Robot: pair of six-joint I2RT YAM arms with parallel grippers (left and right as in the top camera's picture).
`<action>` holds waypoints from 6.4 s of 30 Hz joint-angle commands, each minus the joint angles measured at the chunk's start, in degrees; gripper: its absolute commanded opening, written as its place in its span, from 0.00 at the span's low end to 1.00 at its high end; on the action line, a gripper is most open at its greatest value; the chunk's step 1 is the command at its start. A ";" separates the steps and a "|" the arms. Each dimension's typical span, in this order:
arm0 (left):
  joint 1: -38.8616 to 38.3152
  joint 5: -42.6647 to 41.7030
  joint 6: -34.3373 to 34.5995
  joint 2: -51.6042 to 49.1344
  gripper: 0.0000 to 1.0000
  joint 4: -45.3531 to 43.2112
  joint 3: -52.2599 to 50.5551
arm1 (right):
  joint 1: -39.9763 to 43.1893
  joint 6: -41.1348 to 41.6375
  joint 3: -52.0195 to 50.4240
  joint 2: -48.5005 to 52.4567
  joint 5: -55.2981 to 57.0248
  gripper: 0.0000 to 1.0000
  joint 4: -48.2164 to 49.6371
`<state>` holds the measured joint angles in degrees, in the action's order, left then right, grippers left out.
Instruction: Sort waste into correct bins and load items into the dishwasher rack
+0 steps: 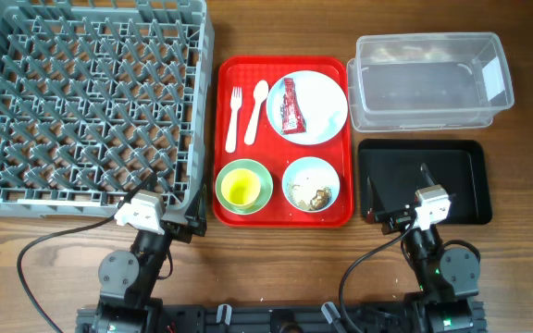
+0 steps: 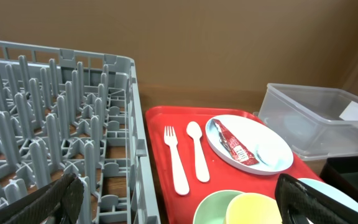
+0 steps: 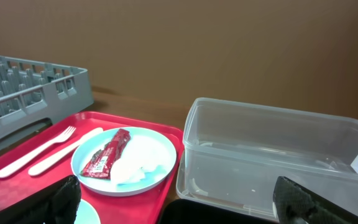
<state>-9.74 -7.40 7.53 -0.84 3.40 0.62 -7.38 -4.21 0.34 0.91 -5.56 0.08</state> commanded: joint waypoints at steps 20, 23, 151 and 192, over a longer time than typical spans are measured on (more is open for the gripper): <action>0.26 -0.48 -1.31 -0.09 1.00 0.22 -0.31 | 0.28 -0.28 -0.04 0.07 -0.26 1.00 0.31; 0.26 -0.48 -1.31 -0.09 1.00 0.22 -0.31 | 0.28 -0.28 -0.04 0.07 -0.26 1.00 0.31; 0.11 -21.05 10.40 -79.80 0.04 47.71 89.39 | 0.28 -0.31 -0.04 0.07 -0.26 1.00 0.31; -10.99 -10.29 10.75 -90.40 0.04 51.69 89.39 | 0.28 -0.28 -0.04 0.07 -0.26 1.00 0.31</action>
<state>-20.75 -20.27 18.59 -91.31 56.31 89.36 -7.38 -4.21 0.34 1.06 -5.56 0.08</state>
